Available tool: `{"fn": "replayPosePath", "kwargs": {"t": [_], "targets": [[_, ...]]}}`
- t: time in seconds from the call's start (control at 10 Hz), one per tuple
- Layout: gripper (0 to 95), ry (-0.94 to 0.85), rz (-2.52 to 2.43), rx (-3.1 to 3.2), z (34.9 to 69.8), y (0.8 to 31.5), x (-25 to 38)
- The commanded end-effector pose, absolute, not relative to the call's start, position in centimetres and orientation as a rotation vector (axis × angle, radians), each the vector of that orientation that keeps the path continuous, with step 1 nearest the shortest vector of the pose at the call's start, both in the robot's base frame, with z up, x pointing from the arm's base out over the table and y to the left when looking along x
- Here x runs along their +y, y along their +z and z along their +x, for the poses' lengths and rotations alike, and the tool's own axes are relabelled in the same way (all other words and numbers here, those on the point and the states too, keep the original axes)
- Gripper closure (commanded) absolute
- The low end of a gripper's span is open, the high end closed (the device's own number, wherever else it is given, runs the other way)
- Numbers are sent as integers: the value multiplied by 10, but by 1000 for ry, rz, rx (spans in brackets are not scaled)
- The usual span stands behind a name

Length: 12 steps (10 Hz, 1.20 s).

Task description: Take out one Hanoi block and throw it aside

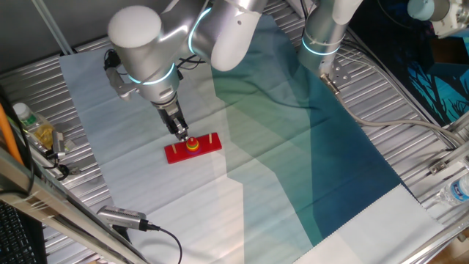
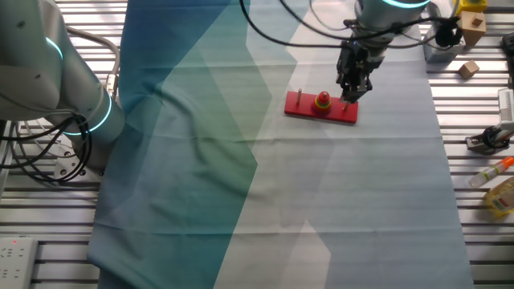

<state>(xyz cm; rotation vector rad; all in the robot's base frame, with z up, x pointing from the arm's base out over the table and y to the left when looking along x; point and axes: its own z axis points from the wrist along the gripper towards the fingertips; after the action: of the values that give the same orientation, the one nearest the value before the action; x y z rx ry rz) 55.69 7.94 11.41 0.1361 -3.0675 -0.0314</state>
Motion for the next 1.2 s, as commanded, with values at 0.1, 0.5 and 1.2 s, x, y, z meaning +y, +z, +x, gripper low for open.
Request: {"fn": "replayPosePath", "kwargs": {"t": [0.1,0.5,1.2], "targets": [[570,-31,138,-3076,556,112,79],[570,-44,133,-3087,545,100,73],[570,-41,141,-3089,544,96,71]]}}
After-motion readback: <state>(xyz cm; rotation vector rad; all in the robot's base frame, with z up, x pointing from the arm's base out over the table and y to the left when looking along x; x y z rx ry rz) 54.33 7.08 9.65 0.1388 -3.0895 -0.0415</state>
